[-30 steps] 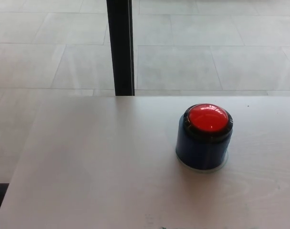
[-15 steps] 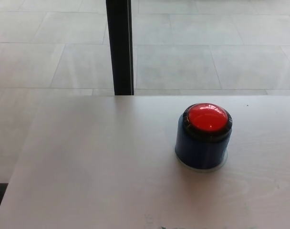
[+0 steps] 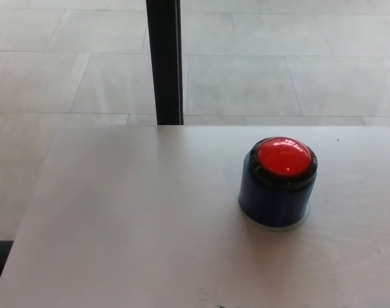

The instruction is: The robot uses its right hand to press the red button kept in the middle of the desk

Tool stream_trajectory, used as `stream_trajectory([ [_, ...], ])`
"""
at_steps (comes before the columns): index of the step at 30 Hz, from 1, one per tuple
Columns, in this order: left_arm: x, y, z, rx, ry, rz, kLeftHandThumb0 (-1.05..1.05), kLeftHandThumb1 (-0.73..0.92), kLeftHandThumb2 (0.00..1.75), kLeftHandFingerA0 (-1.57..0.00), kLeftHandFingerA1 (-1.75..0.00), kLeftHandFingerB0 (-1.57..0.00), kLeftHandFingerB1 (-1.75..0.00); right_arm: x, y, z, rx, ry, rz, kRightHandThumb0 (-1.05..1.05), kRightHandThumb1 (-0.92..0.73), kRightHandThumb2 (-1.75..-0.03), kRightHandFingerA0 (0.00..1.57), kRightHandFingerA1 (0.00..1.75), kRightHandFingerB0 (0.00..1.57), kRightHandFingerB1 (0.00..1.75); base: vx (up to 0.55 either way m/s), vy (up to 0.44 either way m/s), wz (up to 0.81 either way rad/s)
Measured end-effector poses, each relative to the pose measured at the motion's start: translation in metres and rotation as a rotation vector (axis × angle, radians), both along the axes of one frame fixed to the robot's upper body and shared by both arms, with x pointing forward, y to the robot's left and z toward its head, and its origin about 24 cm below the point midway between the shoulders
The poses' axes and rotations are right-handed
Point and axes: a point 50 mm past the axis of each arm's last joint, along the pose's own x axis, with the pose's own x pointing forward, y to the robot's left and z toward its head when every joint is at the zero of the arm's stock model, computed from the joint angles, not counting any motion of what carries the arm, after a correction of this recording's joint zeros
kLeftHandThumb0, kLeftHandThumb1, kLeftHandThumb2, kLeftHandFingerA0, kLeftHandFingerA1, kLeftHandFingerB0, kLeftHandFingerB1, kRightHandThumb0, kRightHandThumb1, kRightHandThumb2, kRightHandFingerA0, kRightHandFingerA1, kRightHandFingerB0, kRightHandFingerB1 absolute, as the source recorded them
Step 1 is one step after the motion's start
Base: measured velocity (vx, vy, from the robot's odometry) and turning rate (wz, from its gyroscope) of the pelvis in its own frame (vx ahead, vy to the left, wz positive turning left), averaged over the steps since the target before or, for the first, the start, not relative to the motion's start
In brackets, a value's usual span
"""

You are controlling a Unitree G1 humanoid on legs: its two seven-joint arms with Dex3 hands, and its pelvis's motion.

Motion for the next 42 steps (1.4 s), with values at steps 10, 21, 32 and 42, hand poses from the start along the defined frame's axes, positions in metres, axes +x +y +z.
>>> stream_trajectory([
  [10, -0.001, 0.004, 0.003, -0.016, -0.017, 0.017, -0.44, 0.91, 1.45, -0.22, -0.78, -0.01, -0.63, 0.078, 0.104, 0.075, -0.117, -0.150, 0.407, -0.14, -0.47, -1.30, 0.92, 1.75, 0.78, 1.35, 0.00, -0.001, 0.01],
  [21, 0.000, 0.003, 0.003, -0.029, -0.031, 0.024, -0.66, 0.92, 1.24, -0.27, -0.87, -0.21, -0.77, 0.124, 0.219, 0.040, -0.257, 0.033, 0.811, -0.24, -0.47, -1.25, 0.95, 1.75, 0.76, 1.47, 0.00, 0.000, 0.00],
  [32, 0.000, 0.003, 0.002, -0.043, -0.042, 0.027, -0.69, 0.92, 1.25, -0.26, -0.88, -0.20, -0.78, 0.142, 0.250, -0.002, -0.327, 0.262, 0.933, -0.24, -0.50, -1.22, 1.01, 1.75, 0.78, 1.45, 0.00, 0.000, 0.00],
  [42, 0.001, 0.003, 0.003, -0.046, -0.046, 0.027, -0.67, 0.92, 1.22, -0.33, -0.92, -0.21, -0.78, 0.148, 0.257, -0.030, -0.281, 0.366, 0.952, -0.23, -0.67, -1.02, 0.93, 1.75, 0.74, 1.32, 0.00, 0.000, 0.00],
])
